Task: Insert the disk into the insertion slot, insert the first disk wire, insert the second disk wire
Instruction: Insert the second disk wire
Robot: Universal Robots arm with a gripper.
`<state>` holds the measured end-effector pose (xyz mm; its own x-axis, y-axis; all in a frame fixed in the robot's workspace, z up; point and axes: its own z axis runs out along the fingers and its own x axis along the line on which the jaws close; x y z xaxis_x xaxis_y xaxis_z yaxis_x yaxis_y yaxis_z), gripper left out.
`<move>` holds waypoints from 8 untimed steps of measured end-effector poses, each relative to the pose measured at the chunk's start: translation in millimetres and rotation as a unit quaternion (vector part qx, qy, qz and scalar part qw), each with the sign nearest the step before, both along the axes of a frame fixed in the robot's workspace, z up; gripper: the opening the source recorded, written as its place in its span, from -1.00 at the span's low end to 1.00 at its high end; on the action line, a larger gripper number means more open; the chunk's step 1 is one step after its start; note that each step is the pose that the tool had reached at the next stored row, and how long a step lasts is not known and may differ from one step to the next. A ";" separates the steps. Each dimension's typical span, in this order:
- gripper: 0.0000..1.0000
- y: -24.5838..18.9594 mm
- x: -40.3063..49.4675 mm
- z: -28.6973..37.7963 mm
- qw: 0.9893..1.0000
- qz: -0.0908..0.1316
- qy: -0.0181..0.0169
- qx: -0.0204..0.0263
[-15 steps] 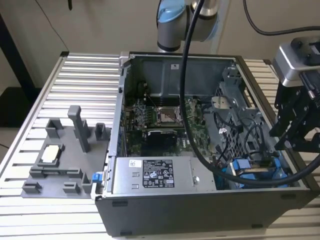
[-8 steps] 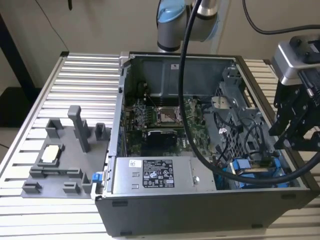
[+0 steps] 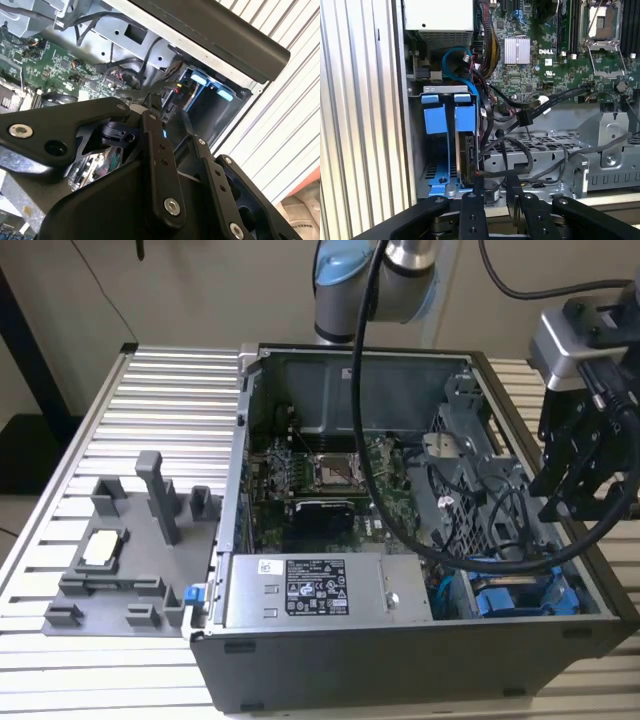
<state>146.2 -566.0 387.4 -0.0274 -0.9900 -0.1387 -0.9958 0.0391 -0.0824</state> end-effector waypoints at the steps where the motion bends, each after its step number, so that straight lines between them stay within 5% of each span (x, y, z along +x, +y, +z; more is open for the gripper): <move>1: -0.35 2.9 -0.3 0.0 1.000 0.000 0.000 0.000; 5: -0.35 14.9 -1.8 0.1 1.000 0.000 0.000 -0.001; 8: -0.35 19.9 -3.4 0.0 1.000 0.000 0.000 -0.001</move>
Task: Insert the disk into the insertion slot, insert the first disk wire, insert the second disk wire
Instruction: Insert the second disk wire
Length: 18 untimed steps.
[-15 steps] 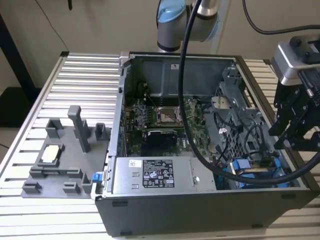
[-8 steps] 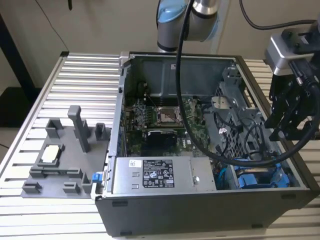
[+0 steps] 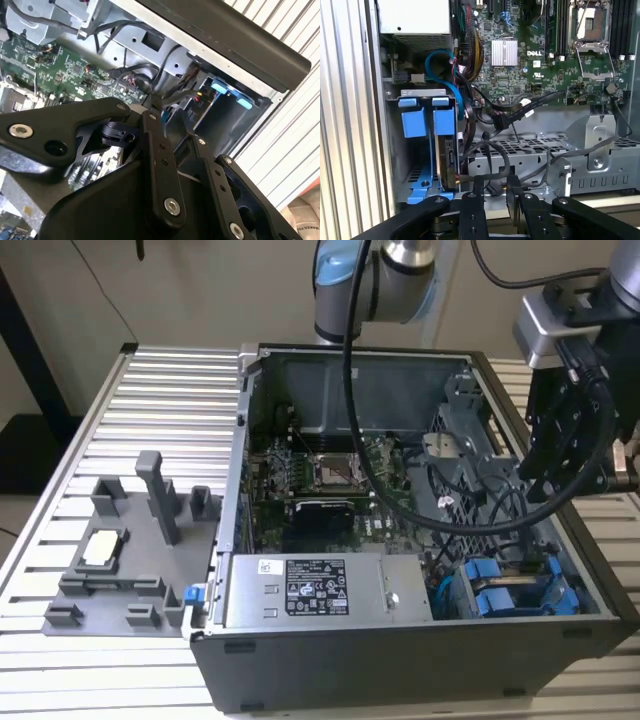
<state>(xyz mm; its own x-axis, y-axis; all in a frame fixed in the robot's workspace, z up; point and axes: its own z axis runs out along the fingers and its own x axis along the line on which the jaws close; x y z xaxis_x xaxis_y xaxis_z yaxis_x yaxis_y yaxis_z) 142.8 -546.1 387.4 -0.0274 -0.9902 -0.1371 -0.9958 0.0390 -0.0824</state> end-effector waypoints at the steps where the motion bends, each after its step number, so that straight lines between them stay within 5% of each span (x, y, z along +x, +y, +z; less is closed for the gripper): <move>1: -0.35 0.8 -0.9 0.0 1.000 0.000 0.000 0.000; 8: -0.35 1.6 -14.1 -0.1 1.000 0.000 0.000 0.000; 18: -0.35 3.6 -49.4 -1.3 1.000 0.000 -0.001 0.000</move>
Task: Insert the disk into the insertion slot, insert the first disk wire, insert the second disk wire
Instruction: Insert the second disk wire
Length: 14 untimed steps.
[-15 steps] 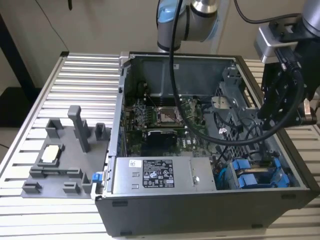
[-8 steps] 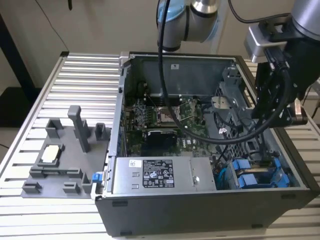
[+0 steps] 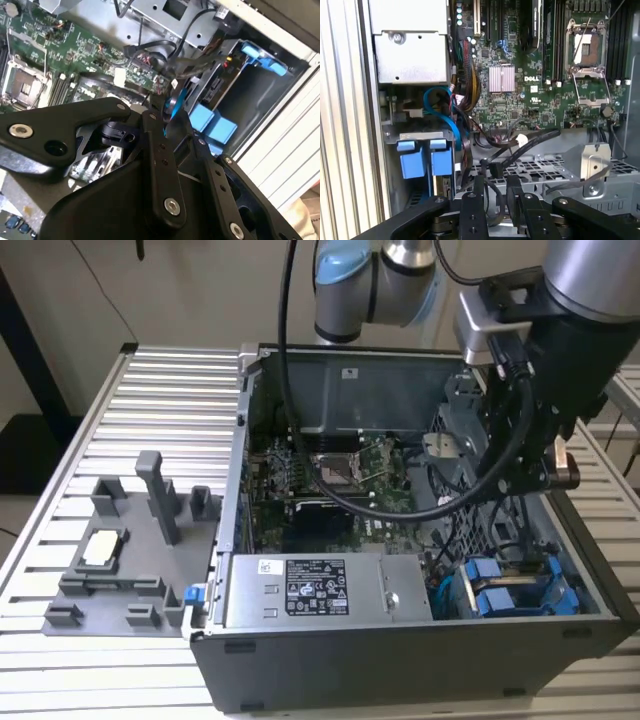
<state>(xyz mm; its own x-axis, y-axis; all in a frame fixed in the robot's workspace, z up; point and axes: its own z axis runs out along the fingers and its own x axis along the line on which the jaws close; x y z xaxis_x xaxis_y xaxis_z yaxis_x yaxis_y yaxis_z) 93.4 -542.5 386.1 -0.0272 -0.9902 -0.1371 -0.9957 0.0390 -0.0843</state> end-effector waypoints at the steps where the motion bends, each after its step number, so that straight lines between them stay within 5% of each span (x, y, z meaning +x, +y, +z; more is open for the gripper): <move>1: -0.35 0.5 -3.6 -0.2 1.000 0.000 0.000 0.000; 3: -0.35 1.4 -10.1 -0.6 1.000 0.000 -0.001 0.000; 10: -0.35 2.0 -11.6 -0.6 1.000 0.000 -0.001 -0.001; 14: -0.35 12.6 -11.6 -0.9 0.999 0.000 -0.007 -0.036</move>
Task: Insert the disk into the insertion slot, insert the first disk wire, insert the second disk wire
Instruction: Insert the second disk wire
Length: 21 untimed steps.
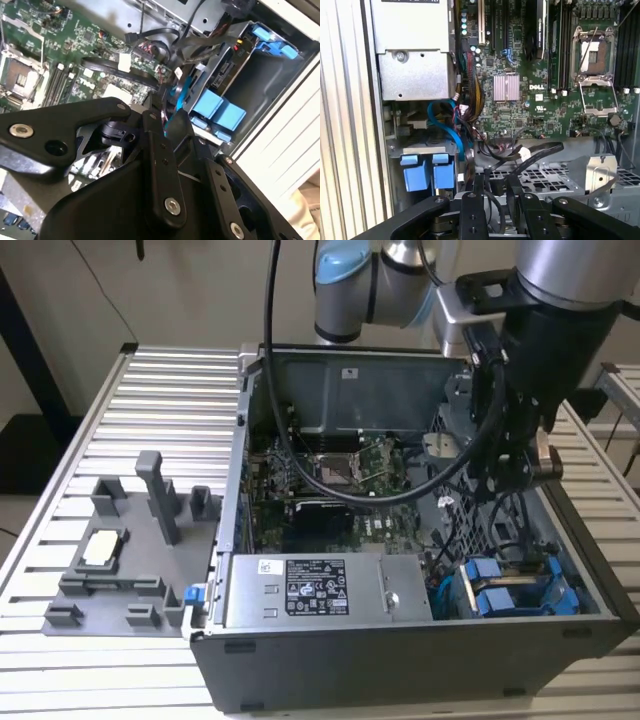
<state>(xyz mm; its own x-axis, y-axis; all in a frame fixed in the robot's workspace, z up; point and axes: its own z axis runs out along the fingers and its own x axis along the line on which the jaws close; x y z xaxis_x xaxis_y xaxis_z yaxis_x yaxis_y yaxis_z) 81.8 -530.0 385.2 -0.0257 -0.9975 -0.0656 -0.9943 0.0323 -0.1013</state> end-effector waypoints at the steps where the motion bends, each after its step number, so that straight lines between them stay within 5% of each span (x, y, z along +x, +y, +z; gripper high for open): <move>1: -0.35 3.7 0.0 0.0 1.000 0.000 -0.003 -0.008; 4: -0.35 15.0 -0.6 -0.9 1.000 0.000 -0.012 -0.021; 9: -0.35 28.1 -2.7 -2.0 0.998 0.000 -0.026 -0.054; 12: -0.35 32.2 -6.2 -4.6 0.998 0.000 -0.031 -0.061; 18: -0.35 32.8 -7.3 -12.5 0.997 0.000 -0.036 -0.069; 21: -0.35 32.8 -7.3 -13.5 0.996 0.000 -0.036 -0.084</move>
